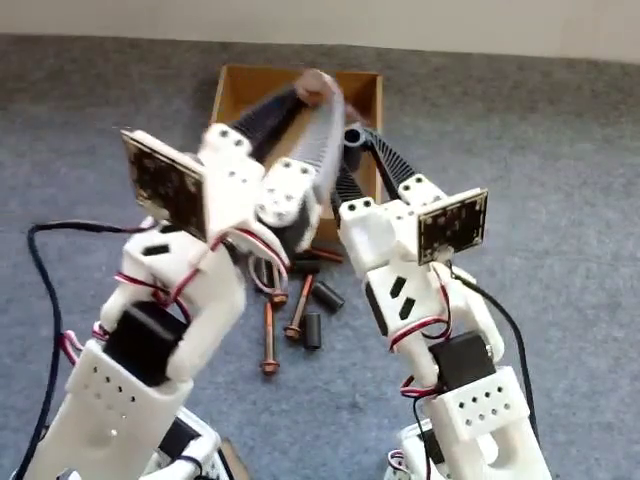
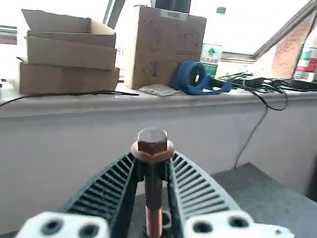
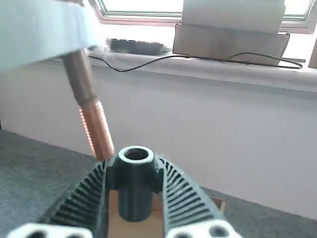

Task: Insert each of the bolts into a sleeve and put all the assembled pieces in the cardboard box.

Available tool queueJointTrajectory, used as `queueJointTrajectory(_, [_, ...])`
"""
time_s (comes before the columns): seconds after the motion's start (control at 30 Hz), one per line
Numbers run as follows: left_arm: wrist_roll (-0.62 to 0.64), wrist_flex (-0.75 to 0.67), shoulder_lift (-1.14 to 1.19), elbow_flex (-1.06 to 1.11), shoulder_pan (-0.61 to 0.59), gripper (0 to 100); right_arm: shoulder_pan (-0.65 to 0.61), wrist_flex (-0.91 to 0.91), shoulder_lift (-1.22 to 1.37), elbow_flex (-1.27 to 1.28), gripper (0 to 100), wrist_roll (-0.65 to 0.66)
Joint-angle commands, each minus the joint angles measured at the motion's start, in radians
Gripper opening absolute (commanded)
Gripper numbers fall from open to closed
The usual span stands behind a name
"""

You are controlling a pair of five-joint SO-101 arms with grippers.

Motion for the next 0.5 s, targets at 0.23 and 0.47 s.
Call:
queueJointTrajectory(0.23, [0.0, -0.071, -0.012, -0.012, 0.038, 1, -0.01, -0.019, 0.004, -0.042, 0.6, -0.003])
queueJointTrajectory(0.47, [-0.002, -0.121, -0.008, -0.008, 0.038, 1, -0.01, -0.019, 0.005, -0.042, 0.6, -0.003])
